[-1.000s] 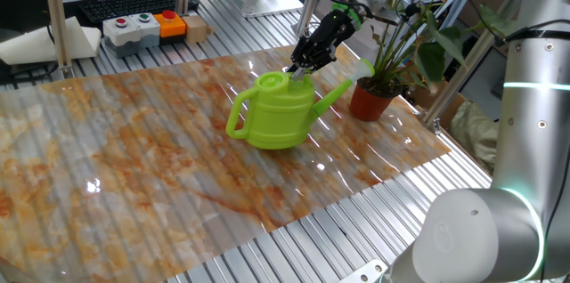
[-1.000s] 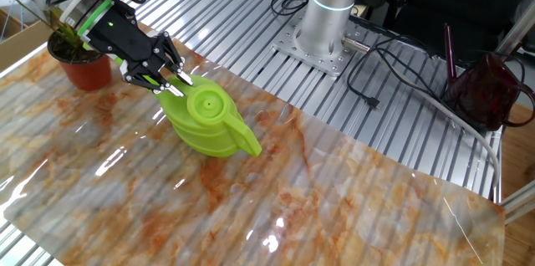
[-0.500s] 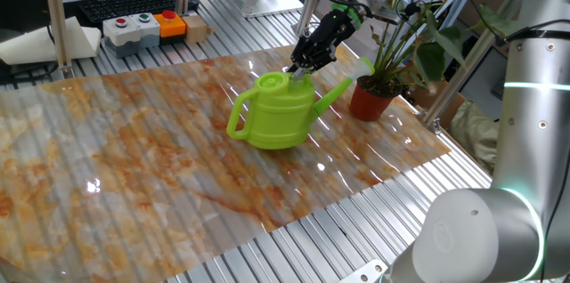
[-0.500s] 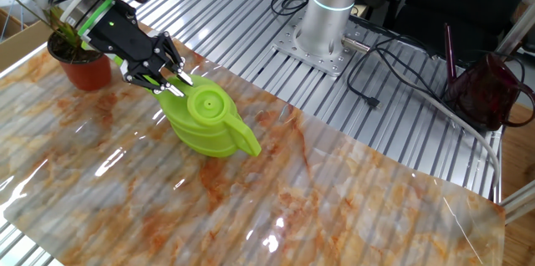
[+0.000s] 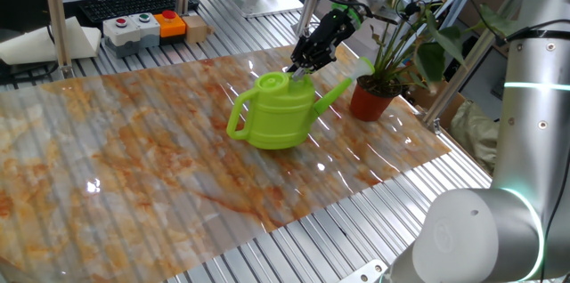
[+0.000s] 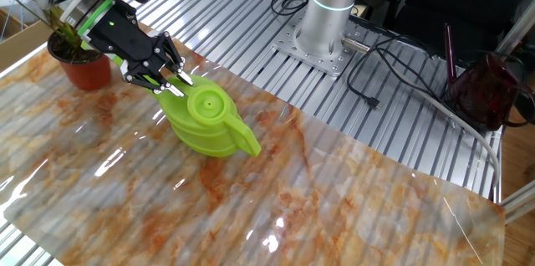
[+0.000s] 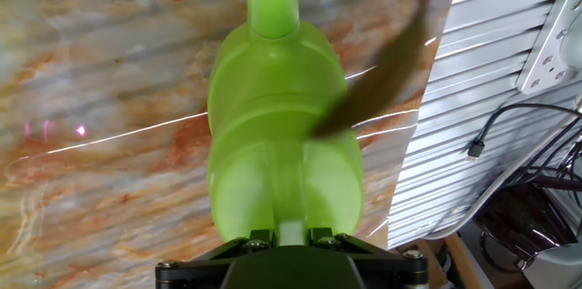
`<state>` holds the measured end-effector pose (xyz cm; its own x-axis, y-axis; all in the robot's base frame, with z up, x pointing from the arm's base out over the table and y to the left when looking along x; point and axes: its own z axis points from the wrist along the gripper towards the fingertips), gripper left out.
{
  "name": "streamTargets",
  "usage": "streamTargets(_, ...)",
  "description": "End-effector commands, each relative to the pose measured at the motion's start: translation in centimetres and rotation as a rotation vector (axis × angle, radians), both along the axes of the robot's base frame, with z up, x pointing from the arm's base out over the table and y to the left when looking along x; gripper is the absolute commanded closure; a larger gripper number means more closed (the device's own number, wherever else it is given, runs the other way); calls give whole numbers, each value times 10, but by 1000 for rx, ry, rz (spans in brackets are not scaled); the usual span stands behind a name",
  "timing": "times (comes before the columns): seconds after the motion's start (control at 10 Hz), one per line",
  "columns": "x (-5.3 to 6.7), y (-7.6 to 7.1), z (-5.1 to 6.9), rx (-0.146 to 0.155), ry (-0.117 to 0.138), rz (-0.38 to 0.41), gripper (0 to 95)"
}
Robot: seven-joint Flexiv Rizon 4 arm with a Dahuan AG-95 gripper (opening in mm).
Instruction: Water the plant
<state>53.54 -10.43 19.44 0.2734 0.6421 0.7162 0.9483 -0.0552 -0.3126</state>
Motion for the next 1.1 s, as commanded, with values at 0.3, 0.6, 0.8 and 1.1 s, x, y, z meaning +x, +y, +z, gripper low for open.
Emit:
streamTargets(0.3, 0, -1, 1, 6, -1, 3, 950)
streamTargets(0.6, 0, -1, 1, 3, -10, 11, 950)
streamTargets(0.8, 0, -1, 1, -15, -31, 30, 950)
streamTargets(1.1, 0, -1, 1, -37, -53, 54, 950)
